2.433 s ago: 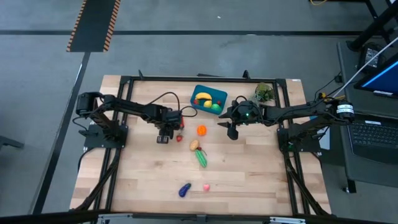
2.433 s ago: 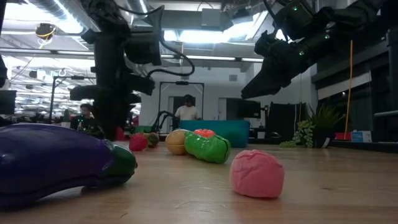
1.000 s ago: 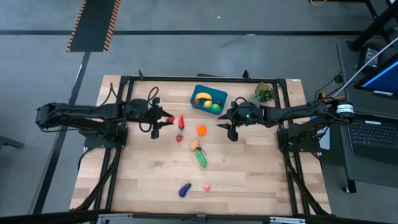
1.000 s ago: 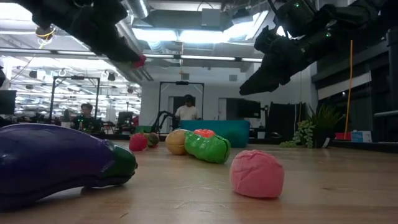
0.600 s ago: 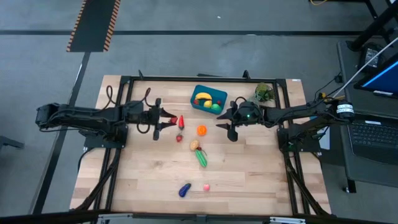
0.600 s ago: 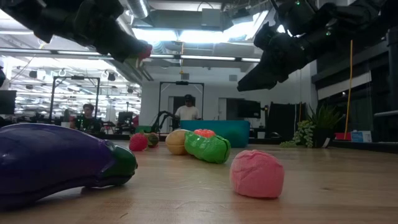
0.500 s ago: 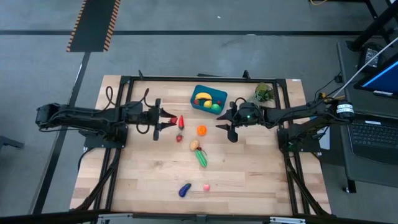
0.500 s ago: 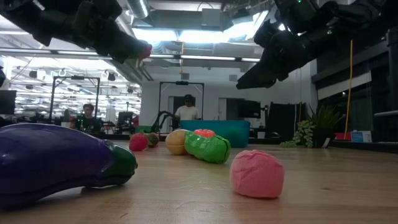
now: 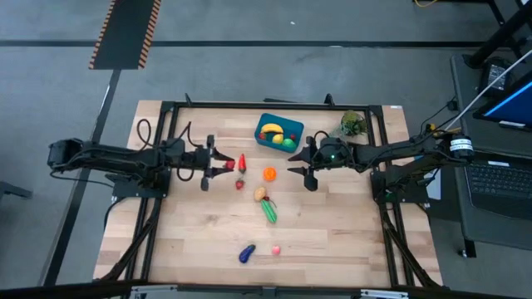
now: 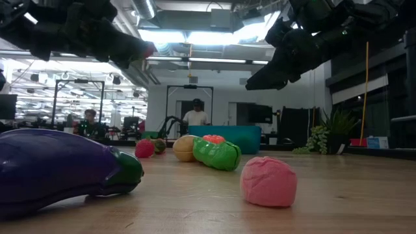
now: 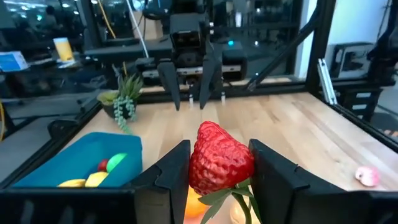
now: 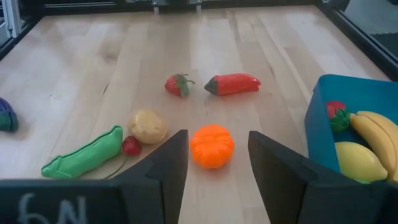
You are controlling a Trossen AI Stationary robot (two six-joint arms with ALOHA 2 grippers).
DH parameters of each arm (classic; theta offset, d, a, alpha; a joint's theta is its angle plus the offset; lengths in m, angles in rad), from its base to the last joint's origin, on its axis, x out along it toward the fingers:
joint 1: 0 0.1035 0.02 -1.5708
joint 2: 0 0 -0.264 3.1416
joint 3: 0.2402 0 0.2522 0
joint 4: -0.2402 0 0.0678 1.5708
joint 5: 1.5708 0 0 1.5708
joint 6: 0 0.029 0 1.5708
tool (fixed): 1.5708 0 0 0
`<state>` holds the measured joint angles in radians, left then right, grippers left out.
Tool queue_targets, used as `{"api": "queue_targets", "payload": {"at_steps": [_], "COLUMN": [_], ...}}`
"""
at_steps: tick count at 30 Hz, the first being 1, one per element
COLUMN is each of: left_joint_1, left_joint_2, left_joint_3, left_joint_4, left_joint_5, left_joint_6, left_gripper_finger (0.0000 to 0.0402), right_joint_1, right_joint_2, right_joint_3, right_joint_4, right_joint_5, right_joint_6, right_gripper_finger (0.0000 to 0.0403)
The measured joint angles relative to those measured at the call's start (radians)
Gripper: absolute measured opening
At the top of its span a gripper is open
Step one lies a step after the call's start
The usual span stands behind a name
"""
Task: Pick and placing Produce into tupperware
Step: Put the top red strawberry into the blue bin
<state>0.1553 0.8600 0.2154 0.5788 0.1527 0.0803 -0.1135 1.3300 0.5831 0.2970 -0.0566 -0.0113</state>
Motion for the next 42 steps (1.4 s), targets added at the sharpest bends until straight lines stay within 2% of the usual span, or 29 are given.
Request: {"api": "queue_targets", "payload": {"at_steps": [9,13,19,25,33,37,42], "left_joint_1": [0.023,0.040,0.043,0.037,0.025,0.025,0.024], "left_joint_2": [0.000,0.000,0.000,0.005,0.005,0.005,0.005], "left_joint_3": [-0.022,-0.022,-0.022,-0.022,-0.022,-0.022,-0.022], "left_joint_4": [0.087,0.090,0.090,0.084,0.084,0.063,0.035], "left_joint_5": [0.069,0.063,-0.011,-0.154,-0.284,-0.282,-0.135], "left_joint_6": [-0.015,-0.028,-0.026,-0.026,-0.018,-0.017,-0.011], "left_gripper_finger": [0.0130,0.0130,0.0130,0.0130,0.0130,0.0130,0.0130], "right_joint_1": [0.000,0.000,0.000,0.000,0.000,0.000,0.000], "right_joint_2": [0.000,0.000,0.000,0.000,0.000,0.000,0.000], "right_joint_3": [0.000,0.000,0.000,0.000,0.000,0.000,0.000], "right_joint_4": [0.000,0.000,-0.001,-0.001,-0.002,-0.002,-0.002], "right_joint_5": [0.000,0.000,0.001,0.001,0.001,0.001,0.001], "right_joint_6": [0.000,0.000,0.000,0.000,0.000,0.000,-0.001], "right_gripper_finger": [0.0171,0.0171,0.0171,0.0171,0.0171,0.0171,0.0171]}}
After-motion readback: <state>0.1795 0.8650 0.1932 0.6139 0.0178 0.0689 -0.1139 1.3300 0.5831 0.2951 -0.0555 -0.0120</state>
